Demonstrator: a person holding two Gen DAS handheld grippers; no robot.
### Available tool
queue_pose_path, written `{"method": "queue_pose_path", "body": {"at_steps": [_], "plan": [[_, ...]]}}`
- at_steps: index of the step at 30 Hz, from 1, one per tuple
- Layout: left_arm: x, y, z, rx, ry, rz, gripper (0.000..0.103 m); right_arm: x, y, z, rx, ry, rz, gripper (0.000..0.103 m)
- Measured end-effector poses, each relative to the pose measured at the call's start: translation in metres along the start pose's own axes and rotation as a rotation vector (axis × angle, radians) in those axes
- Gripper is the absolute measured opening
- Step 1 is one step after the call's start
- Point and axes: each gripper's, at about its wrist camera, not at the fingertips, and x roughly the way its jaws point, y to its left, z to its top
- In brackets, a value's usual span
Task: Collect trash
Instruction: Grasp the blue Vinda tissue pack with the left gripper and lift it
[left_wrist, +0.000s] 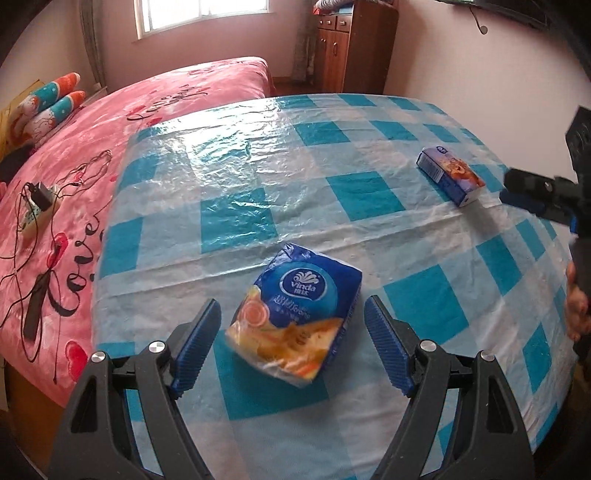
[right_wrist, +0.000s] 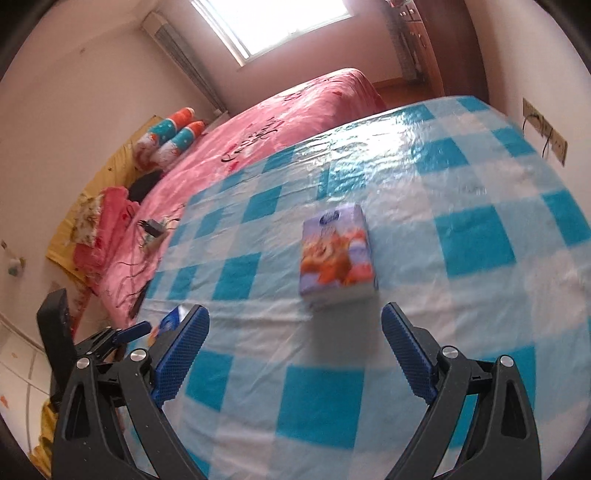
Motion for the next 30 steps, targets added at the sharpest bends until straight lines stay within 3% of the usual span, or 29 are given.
{"method": "queue_pose_path", "body": {"at_steps": [9,15,20,30], "plan": [[0.011,0.005,0.005,-0.004,-0.004,-0.031,0.08,0.033,0.004,0.019,-0.051,0.021,-0.075,0.093],[0.013,0.001,0.004,0.019,-0.021,-0.006,0.08,0.048,0.001,0.021,-0.074,0.025,-0.108,0.093],[0.012,-0.004,0.0,0.029,-0.052,0.012,0.072,0.054,0.003,0.023,-0.104,0.008,-0.139,0.092],[0.008,-0.006,-0.002,-0.014,-0.079,0.038,0.056,0.063,0.013,0.022,-0.153,0.001,-0.208,0.06]]}}
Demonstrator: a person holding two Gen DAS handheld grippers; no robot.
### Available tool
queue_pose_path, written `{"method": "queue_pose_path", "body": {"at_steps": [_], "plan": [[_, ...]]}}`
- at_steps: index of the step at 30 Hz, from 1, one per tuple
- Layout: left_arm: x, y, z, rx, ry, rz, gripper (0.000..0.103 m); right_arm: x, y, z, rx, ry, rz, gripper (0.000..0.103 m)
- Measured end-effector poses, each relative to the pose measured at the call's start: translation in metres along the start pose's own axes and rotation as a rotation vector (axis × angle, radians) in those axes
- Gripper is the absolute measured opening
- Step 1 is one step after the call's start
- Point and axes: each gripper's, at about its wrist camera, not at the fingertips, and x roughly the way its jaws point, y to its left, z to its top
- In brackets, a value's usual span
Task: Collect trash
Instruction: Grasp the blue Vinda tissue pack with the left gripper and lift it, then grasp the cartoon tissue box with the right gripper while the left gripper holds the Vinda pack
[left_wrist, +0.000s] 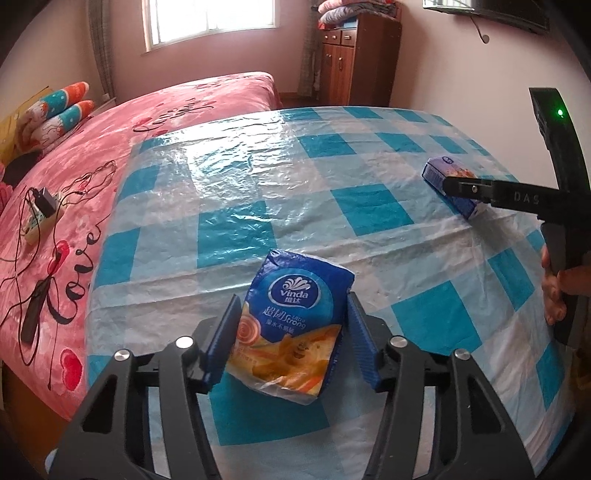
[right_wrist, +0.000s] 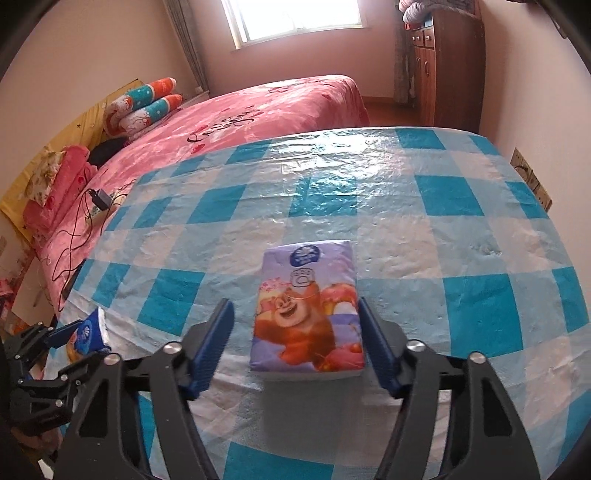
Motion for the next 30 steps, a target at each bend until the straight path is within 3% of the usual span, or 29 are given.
{"method": "queue_pose_path", "body": {"at_steps": [1,19,30], "plan": [[0.0,0.001,0.0,-0.006,-0.001,0.003,0.054,0.0,0.0,0.0,0.001,0.0,0.004,0.054],[-0.017,0.006,-0.017,-0.08,0.006,-0.014,0.047,-0.019,0.006,-0.024,-0.002,-0.003,0.069,0.053],[-0.042,0.017,-0.047,-0.16,0.002,-0.048,0.046,-0.043,0.042,-0.059,-0.047,0.004,0.111,0.053]]}}
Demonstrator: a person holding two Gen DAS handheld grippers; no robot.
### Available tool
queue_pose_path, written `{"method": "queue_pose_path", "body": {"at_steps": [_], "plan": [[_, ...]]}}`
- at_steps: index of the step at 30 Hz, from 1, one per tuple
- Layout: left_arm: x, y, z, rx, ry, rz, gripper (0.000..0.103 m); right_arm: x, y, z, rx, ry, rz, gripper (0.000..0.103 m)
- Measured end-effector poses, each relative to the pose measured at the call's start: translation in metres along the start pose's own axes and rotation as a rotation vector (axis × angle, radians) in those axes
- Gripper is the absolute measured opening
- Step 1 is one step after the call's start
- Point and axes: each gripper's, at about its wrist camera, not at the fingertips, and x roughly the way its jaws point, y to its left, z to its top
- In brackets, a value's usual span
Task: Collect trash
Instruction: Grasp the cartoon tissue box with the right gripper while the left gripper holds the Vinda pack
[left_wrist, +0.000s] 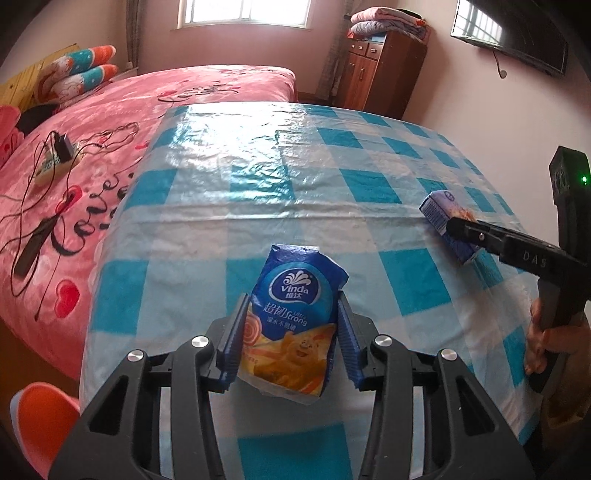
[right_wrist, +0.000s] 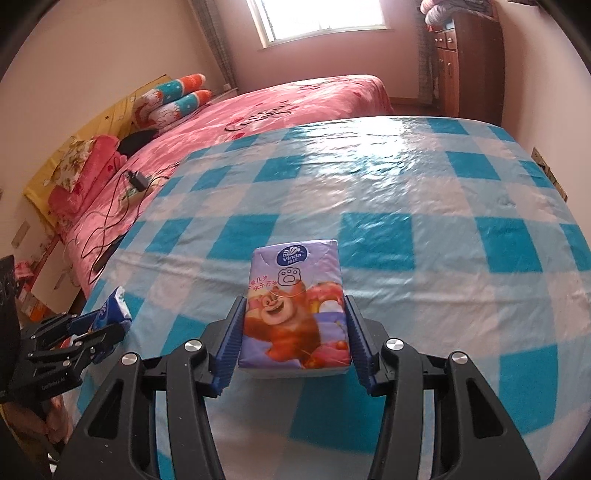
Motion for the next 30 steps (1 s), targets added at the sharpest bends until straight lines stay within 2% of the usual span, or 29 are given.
{"method": "queue_pose_path", "body": {"at_steps": [11,30], "plan": [[-0.026,0.021,-0.027,-0.057,-0.013,-0.004,0.046,-0.019,0.047,-0.021,-0.067,0.001,0.037,0.052],[-0.067,0.068,-0.066,-0.153,-0.048,0.005,0.046,-0.03,0.115,-0.053,-0.155,0.058,0.128,0.052]]}}
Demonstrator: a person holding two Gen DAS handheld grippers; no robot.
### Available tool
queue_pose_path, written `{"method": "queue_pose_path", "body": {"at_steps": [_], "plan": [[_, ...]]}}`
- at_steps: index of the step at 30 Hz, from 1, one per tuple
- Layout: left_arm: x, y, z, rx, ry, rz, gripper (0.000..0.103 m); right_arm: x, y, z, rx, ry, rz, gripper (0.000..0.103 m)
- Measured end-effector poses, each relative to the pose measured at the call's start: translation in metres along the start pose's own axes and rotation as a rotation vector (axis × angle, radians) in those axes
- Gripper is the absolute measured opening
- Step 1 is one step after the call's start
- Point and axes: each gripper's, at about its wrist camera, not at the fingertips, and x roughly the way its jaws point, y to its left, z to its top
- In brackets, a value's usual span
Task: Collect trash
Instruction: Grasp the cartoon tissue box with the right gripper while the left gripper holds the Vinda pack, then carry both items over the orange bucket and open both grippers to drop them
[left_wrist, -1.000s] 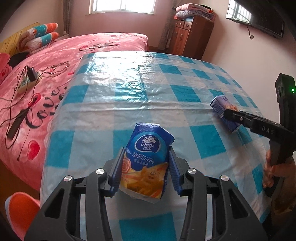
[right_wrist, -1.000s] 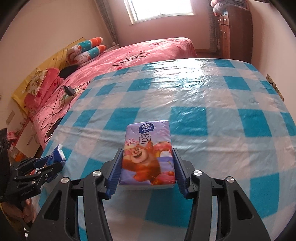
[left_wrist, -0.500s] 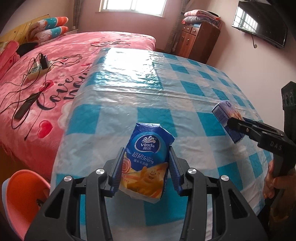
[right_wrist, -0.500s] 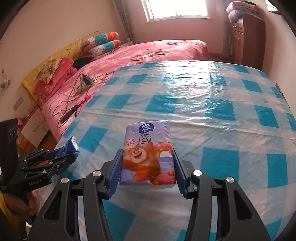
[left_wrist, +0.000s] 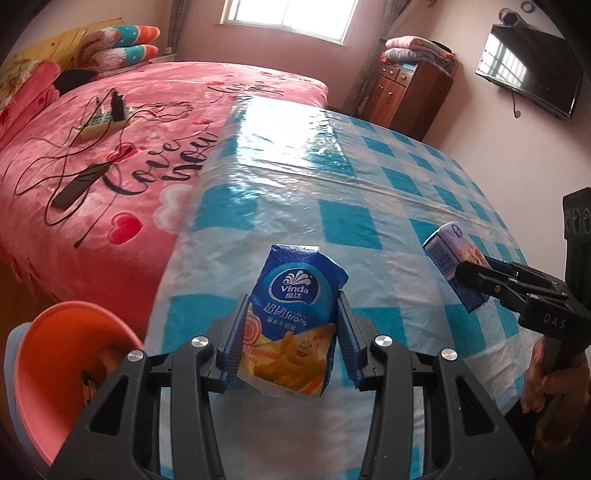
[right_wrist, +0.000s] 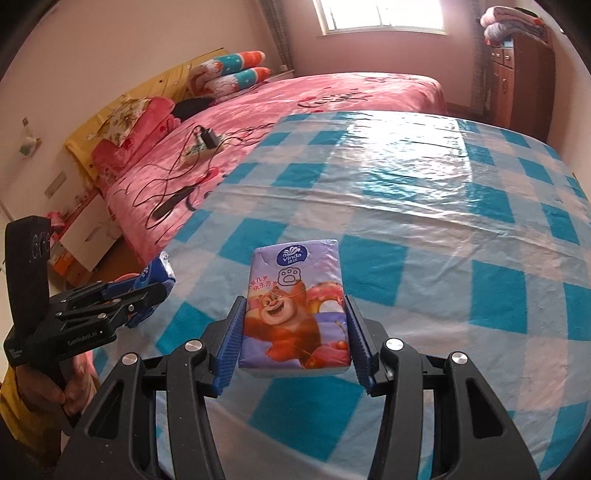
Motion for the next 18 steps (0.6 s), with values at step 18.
{"method": "queue_pose_path", "body": {"at_steps": [18], "plan": [[-0.041,0.084,-0.031,-0.151,-0.027,0.083,0.047,0.021,0.092,0.003,-0.168,0.065,0.104,0.052]]}}
